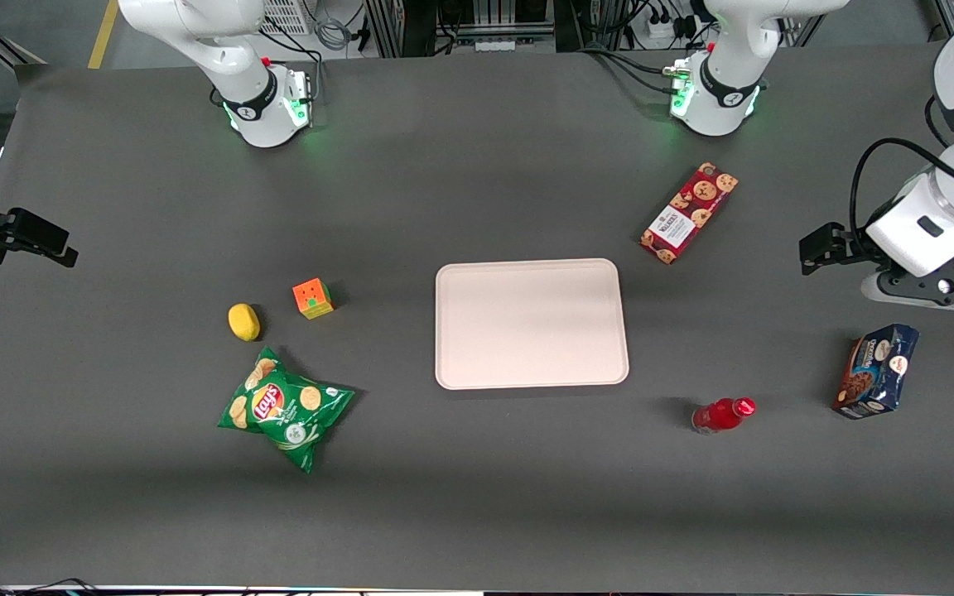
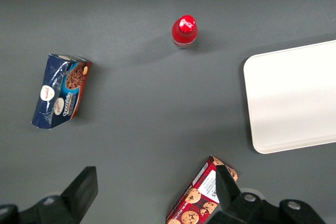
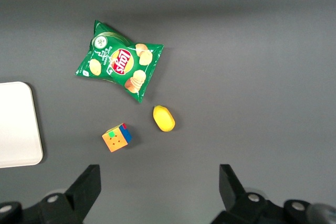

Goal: Place cookie box on tray

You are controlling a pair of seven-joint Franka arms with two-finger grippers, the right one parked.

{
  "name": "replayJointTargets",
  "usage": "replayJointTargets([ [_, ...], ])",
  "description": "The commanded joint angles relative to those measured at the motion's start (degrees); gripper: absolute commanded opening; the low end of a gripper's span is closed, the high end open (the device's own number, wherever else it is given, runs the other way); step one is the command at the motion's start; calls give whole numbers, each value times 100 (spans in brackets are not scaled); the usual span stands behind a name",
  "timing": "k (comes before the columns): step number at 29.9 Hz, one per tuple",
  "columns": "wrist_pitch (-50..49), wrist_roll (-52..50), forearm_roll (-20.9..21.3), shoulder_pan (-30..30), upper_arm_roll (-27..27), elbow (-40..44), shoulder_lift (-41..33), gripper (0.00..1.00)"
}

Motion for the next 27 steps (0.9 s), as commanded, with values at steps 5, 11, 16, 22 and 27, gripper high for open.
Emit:
replayJointTargets([
  [5, -47, 7, -42, -58, 43, 11, -62, 100],
  [11, -55, 15, -42, -58, 43, 11, -62, 100],
  [16, -55, 7, -42, -67, 35, 11, -62, 100],
  [22, -125, 7, -42, -67, 34, 11, -71, 100],
  [27, -134, 15, -42, -67, 34, 11, -71, 100],
])
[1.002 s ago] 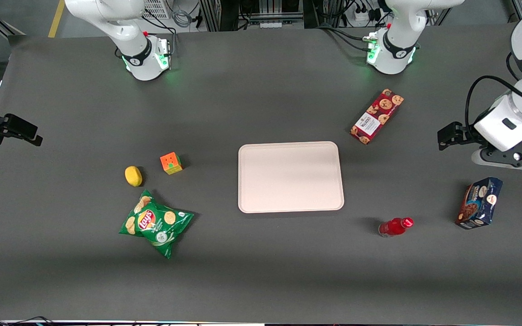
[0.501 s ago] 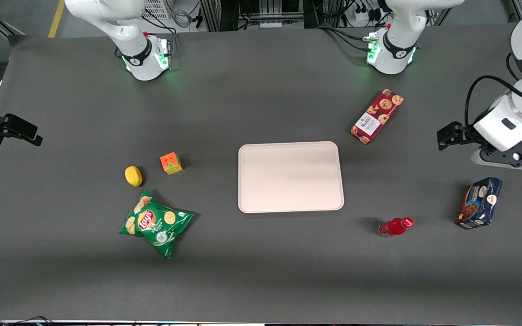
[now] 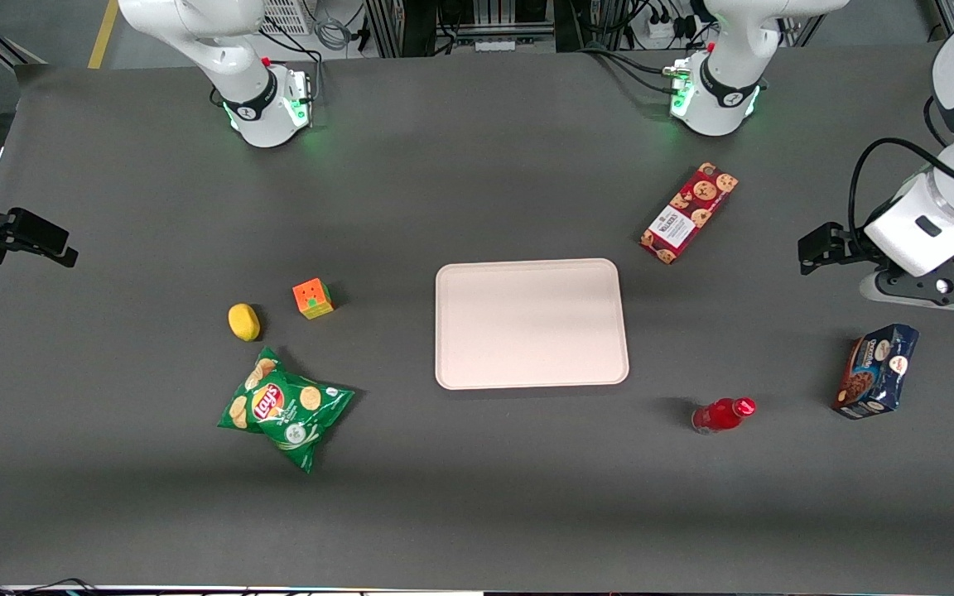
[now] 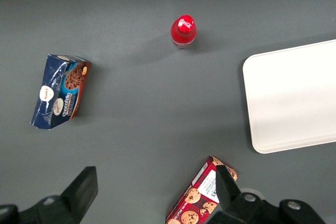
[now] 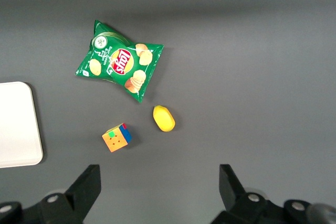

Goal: Place cookie box on tray

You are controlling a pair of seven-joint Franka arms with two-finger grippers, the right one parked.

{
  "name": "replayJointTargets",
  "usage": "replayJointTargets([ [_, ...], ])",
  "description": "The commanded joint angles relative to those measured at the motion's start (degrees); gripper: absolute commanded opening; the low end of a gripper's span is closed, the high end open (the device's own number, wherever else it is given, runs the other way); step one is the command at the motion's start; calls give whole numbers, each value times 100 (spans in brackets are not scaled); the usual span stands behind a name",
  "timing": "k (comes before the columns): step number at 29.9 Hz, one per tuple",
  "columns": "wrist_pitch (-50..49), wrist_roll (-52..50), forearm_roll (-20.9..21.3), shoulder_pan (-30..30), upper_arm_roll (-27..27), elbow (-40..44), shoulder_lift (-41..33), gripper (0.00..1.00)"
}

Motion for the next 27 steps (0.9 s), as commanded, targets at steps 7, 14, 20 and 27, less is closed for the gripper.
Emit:
replayJointTargets([
  [7, -119, 24, -42, -45, 45, 11, -71, 100],
  [14, -181, 15, -42, -36, 53, 29, -71, 100],
  [20, -190, 199, 19, 16, 106, 29, -71, 100],
  [27, -322, 1218, 2, 52, 580, 29, -62, 100],
])
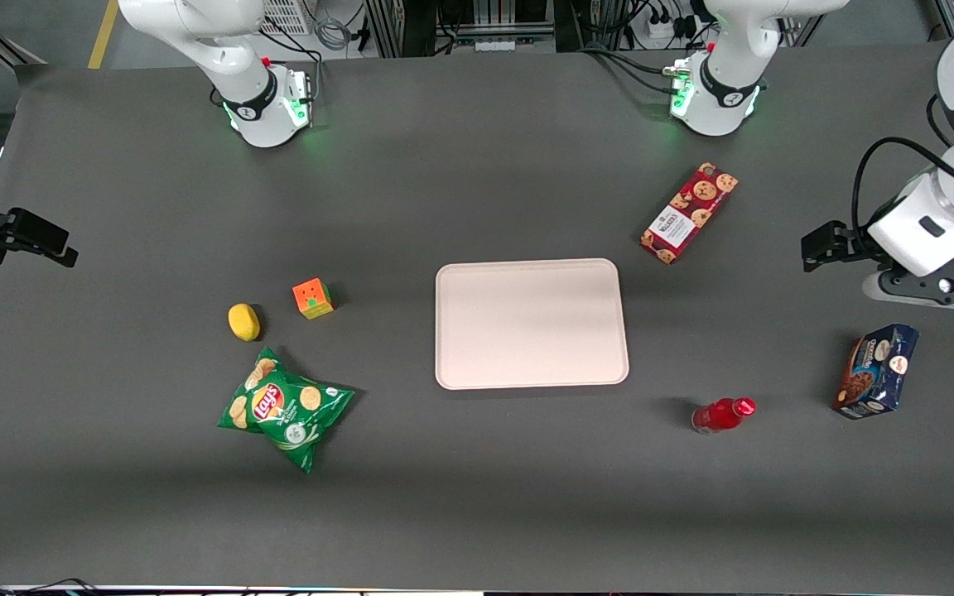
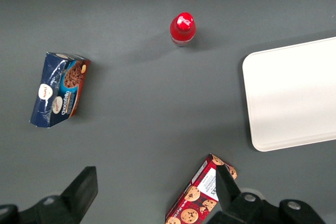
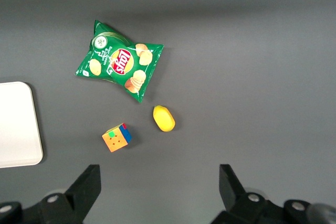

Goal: Place cookie box on tray

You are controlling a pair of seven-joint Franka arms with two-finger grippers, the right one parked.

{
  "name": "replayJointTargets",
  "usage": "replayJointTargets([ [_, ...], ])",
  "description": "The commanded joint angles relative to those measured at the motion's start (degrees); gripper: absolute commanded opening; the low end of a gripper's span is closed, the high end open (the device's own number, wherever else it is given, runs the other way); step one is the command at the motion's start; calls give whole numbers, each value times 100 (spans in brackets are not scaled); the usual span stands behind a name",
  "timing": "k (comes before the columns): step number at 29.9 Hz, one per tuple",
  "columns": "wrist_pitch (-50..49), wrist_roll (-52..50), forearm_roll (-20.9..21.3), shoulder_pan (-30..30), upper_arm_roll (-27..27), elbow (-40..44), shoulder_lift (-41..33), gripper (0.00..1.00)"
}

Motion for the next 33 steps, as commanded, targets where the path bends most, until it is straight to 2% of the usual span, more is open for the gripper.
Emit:
replayJointTargets([
  [1, -177, 859, -15, 35, 393, 29, -62, 100],
  [8, -160, 1782, -7, 35, 938, 64, -62, 100],
  [17, -107, 2038, -51, 52, 1527, 134, -44, 100],
  [25, -55, 2204, 63, 61, 1589, 257, 78, 100],
  [28, -37, 2923, 265, 52, 1589, 354, 228, 100],
  [33, 33, 4242, 292, 44, 1571, 389, 465, 100],
])
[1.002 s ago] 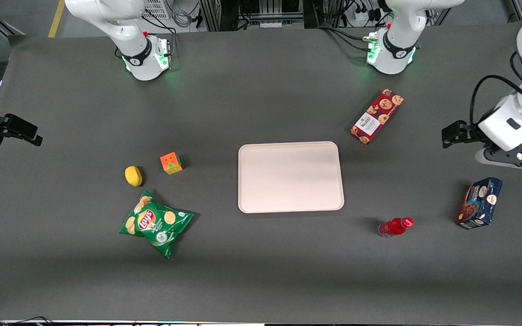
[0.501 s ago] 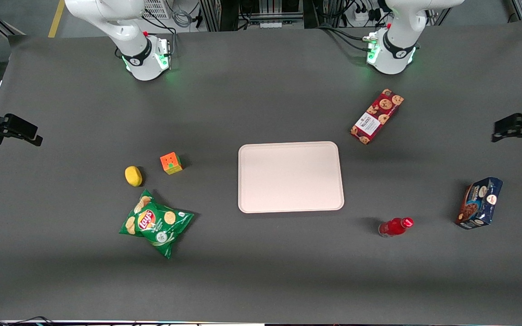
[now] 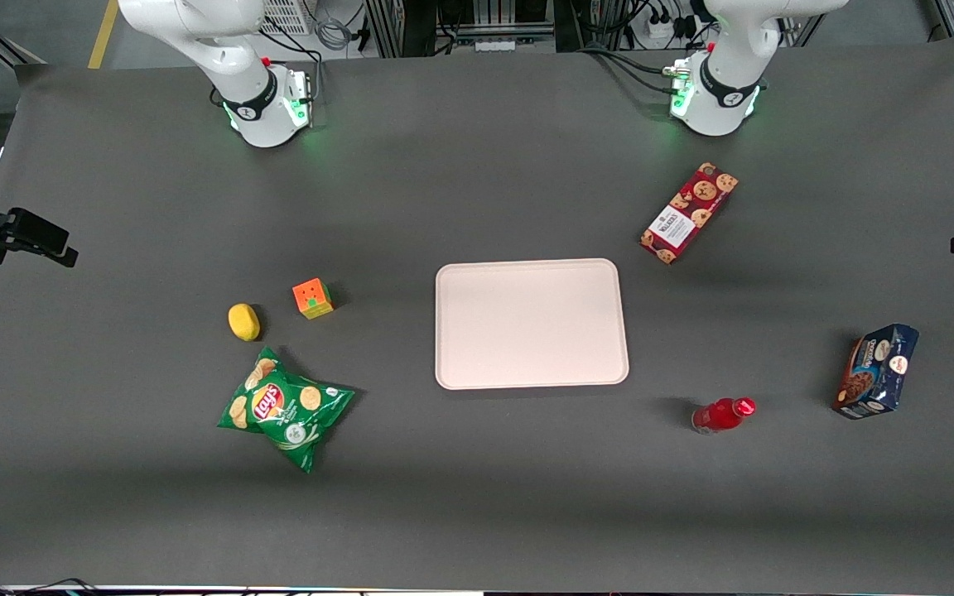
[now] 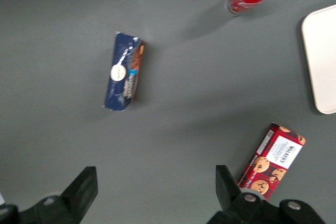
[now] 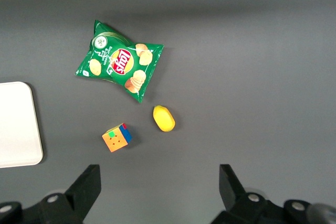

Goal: Place cookie box on tray

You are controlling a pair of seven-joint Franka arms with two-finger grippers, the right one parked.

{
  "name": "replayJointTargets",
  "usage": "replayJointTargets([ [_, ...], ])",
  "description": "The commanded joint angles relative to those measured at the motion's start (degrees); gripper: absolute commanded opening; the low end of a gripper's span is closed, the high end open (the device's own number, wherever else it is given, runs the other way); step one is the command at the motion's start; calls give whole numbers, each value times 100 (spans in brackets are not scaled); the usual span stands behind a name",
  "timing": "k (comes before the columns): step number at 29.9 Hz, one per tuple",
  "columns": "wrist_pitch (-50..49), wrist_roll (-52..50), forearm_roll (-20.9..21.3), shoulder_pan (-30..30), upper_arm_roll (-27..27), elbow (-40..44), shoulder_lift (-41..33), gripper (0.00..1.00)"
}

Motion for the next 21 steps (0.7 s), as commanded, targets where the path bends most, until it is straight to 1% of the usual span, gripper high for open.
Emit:
replayJointTargets([
  [1, 86, 1299, 104, -42, 12, 216, 357, 100],
  [5, 112, 1784, 87, -60, 4, 207, 436, 100],
  [10, 208, 1802, 17, -42, 4, 129, 611, 100],
  [17, 1087, 1714, -19, 28, 21, -407, 814, 100],
  [21, 1413, 1539, -194, 151, 30, -636, 998, 100],
])
